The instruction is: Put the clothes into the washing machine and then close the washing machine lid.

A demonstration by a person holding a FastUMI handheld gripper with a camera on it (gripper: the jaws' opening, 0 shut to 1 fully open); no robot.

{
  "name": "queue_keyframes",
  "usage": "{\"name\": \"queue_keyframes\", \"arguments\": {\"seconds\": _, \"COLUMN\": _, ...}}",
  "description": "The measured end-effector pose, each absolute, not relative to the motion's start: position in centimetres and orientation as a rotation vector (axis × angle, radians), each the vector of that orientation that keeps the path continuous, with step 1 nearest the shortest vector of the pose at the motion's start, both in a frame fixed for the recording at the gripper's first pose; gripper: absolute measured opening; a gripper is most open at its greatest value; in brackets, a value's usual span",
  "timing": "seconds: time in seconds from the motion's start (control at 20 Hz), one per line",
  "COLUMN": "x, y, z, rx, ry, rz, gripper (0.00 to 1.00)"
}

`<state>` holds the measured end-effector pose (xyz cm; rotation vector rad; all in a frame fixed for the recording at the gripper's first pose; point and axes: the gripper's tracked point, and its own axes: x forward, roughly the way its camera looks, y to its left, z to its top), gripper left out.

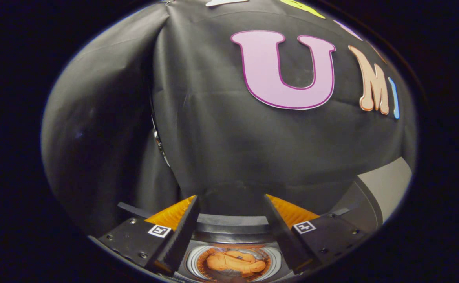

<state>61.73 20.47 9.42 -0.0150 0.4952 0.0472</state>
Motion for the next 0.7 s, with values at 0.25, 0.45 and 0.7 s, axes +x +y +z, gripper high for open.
{"name": "queue_keyframes", "arguments": {"seconds": 0.25, "x": 61.8, "y": 20.5, "z": 8.9, "rx": -0.008, "ry": 0.506, "rz": 0.062, "gripper": 0.97}}
{"name": "queue_keyframes", "arguments": {"seconds": 0.45, "x": 61.8, "y": 20.7, "z": 8.6, "rx": 0.005, "ry": 0.526, "rz": 0.081, "gripper": 0.97}}
{"name": "queue_keyframes", "arguments": {"seconds": 0.7, "x": 61.7, "y": 21.1, "z": 8.1, "rx": 0.034, "ry": 0.571, "rz": 0.117, "gripper": 0.96}}
